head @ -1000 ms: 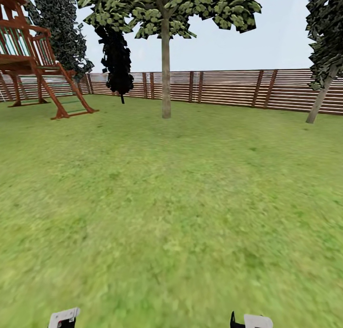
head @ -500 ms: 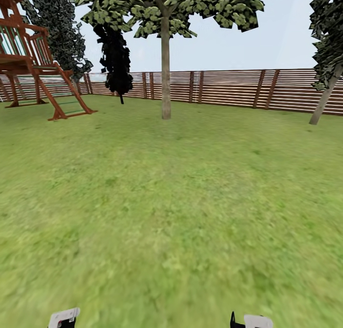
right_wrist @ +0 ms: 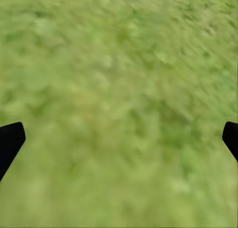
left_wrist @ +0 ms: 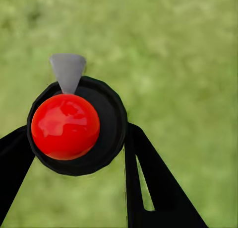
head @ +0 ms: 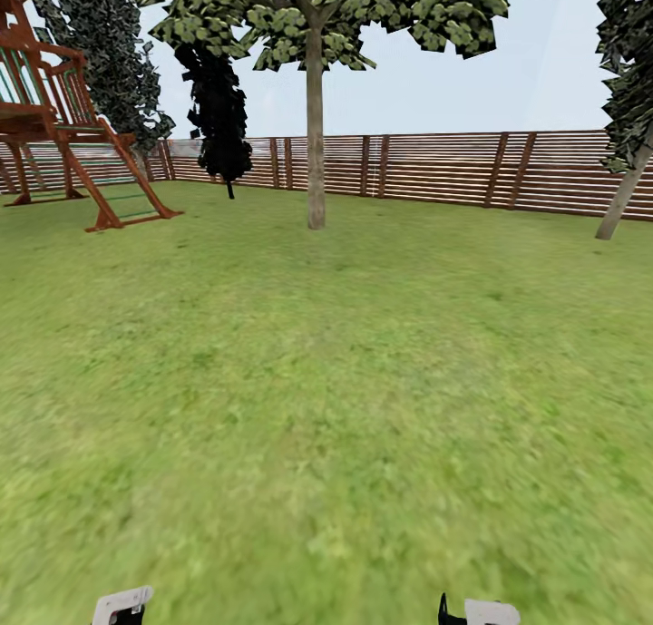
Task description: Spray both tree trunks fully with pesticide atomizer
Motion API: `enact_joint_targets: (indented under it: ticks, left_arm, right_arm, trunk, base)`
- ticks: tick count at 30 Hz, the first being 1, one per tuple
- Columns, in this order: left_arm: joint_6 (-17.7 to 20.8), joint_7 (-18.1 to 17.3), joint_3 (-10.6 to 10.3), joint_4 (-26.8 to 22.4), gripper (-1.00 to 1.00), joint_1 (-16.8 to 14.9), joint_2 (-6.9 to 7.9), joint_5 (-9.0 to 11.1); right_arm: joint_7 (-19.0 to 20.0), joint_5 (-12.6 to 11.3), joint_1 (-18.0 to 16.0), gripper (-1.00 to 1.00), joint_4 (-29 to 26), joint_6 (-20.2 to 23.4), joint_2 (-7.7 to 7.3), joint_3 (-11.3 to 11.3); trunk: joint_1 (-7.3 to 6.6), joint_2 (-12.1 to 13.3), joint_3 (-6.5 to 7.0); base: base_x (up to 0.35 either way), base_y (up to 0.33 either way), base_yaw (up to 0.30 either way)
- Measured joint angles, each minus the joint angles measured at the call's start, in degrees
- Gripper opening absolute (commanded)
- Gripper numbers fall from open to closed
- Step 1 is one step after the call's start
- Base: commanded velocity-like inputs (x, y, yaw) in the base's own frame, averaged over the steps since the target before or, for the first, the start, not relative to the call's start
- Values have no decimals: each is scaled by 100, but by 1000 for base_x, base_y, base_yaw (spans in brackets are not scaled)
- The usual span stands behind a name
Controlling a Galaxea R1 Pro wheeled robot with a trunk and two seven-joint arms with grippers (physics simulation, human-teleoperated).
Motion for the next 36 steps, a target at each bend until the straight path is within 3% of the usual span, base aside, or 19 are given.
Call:
enact_joint_targets:
  ticks: [36]
  left_arm:
    - [0, 0, 0, 0, -100, 0, 0, 0]
  right_arm:
    - [0, 0, 1, 100, 0, 0, 0, 0]
  trunk:
    - [0, 0, 0]
  base:
    - [338, 0, 0]
